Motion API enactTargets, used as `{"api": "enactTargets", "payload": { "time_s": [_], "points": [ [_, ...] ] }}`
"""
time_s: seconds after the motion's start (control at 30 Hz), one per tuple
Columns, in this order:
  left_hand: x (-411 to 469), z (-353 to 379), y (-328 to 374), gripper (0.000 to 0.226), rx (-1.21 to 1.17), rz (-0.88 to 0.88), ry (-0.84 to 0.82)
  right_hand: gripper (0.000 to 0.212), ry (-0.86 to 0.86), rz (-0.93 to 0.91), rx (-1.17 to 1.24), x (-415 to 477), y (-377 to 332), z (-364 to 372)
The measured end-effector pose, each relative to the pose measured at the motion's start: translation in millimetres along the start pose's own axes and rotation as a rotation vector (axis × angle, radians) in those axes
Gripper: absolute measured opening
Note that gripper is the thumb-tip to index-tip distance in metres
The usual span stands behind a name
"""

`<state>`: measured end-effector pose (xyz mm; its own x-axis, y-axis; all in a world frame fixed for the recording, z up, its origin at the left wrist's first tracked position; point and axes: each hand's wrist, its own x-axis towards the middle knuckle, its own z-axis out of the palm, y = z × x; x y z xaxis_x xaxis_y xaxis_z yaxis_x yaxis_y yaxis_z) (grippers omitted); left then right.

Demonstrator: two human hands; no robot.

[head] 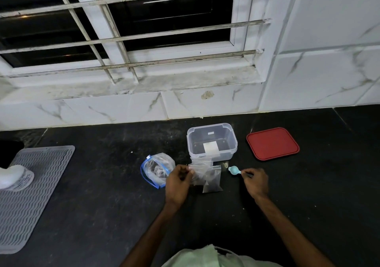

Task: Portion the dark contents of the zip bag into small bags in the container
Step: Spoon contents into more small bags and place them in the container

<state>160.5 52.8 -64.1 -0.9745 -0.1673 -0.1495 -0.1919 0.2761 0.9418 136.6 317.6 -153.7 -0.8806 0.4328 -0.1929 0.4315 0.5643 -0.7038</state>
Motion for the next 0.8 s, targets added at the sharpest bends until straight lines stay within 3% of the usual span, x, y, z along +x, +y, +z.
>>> {"api": "enactTargets", "payload": {
  "time_s": [0.13, 0.23, 0.33, 0.4, 0.53, 0.8],
  "points": [
    [6.6, 0.0, 3.8, 0.005, -0.008, 0.019, 0.026, 0.011, 0.013, 0.007, -0.033, -6.3, -6.8, -3.4],
    [7.2, 0.7, 8.0, 0.005, -0.034, 0.031, 0.035, 0.018, 0.146, 0.034, -0.021, -24.1, -25.7, -21.1],
    [7.9, 1.9, 12.1, 0.004, -0.08, 0.05, 0.046, 0.013, 0.242, -0.165, 0.201, -40.0, -50.0, -35.8],
    [8.8, 3.6, 15.1, 0.004, -0.113, 0.061, 0.034, 0.009, 0.113, -0.3, 0.386, -48.2, -73.1, -39.9],
    [11.3, 8.0, 21.0, 0.006, -0.162, 0.081, 0.008, 0.012, -0.182, -0.414, 0.492, -57.0, -116.1, -32.9],
    [16.8, -4.3, 22.8, 0.002, -0.132, 0.068, -0.07, 0.003, -0.091, -0.392, 0.46, -52.6, -132.4, -17.5]
  ]
}}
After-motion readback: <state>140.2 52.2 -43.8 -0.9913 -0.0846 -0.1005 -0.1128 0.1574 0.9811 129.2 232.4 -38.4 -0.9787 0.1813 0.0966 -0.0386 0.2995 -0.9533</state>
